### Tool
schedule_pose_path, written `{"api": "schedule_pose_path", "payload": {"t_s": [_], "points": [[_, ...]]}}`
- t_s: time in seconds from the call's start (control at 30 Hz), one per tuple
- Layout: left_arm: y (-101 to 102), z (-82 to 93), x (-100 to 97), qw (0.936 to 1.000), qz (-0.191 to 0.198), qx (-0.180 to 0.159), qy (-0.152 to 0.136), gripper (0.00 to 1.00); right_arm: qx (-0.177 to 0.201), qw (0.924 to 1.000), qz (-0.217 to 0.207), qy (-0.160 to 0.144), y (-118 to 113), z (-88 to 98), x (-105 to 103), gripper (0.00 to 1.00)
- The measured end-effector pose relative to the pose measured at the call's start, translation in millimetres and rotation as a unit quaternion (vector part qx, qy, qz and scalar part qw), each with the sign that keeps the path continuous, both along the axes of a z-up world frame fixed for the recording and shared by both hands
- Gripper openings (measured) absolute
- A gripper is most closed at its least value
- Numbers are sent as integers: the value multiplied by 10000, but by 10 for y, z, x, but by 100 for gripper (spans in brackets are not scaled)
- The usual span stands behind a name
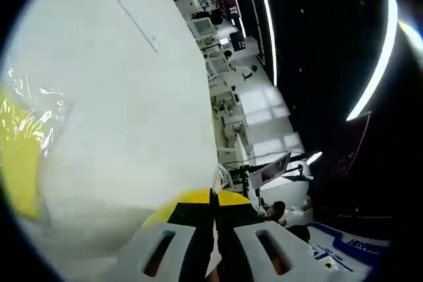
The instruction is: Compare the silicone blocks by pressing each to a similar depth, holding the contact briefly, and releasing to observe deformation and rebound differences across the visible hardness samples.
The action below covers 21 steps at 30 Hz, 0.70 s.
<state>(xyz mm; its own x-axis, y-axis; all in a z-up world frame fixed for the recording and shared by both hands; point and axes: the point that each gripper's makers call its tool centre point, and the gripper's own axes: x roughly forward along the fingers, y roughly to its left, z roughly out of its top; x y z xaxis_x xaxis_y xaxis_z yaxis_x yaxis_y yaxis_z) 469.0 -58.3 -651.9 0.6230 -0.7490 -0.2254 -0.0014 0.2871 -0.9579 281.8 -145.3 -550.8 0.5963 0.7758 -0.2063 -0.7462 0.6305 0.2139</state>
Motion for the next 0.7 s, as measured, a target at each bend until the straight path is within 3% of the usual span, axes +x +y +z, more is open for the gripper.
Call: {"api": "schedule_pose_path", "payload": {"t_s": [0.23, 0.4, 0.53, 0.7], "points": [[141, -190, 98, 9980, 60, 630, -24, 0, 171, 9998, -101, 56, -13, 22, 4, 69], [139, -311, 158, 9951, -14, 982, -80, 0, -19, 9999, -104, 25, 9, -3, 2, 64], [160, -459, 174, 9908, -45, 1354, -55, 0, 56, 9999, -150, -12, 19, 32, -31, 65], [150, -531, 234, 9848, -254, 1700, -239, 0, -67, 9997, -183, 144, 2, -84, -104, 65]]}}
